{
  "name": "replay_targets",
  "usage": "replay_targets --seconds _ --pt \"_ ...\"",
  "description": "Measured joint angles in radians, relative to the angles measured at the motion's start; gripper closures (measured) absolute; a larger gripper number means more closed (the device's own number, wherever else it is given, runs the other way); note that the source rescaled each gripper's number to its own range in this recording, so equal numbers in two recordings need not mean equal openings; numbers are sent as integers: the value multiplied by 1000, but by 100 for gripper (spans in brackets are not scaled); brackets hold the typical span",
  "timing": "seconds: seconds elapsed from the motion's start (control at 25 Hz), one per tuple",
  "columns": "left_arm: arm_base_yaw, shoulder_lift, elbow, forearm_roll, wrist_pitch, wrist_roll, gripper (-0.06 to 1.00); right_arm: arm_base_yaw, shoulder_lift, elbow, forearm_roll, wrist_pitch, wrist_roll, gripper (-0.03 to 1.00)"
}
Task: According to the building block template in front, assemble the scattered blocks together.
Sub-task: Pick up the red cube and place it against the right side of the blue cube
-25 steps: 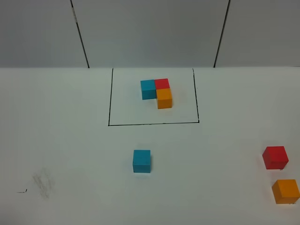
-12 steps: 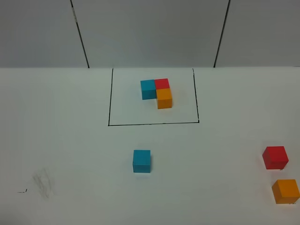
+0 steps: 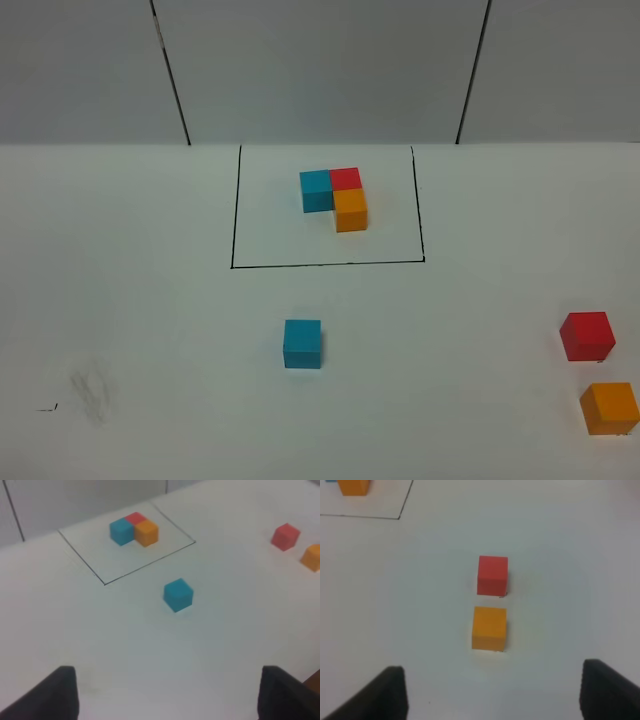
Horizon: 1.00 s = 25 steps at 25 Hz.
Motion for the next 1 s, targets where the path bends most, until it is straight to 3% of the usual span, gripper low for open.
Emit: replay_targets --seconds 0.16,0.6,1.0 --pt "0 -87 88 -10 -4 4 10 0 0 0 0 0 0 34" --pt "0 -90 256 -58 -58 60 10 0 0 0 0 0 0 34" --pt "3 -90 275 -59 -46 52 10 0 0 0 0 1 0 34"
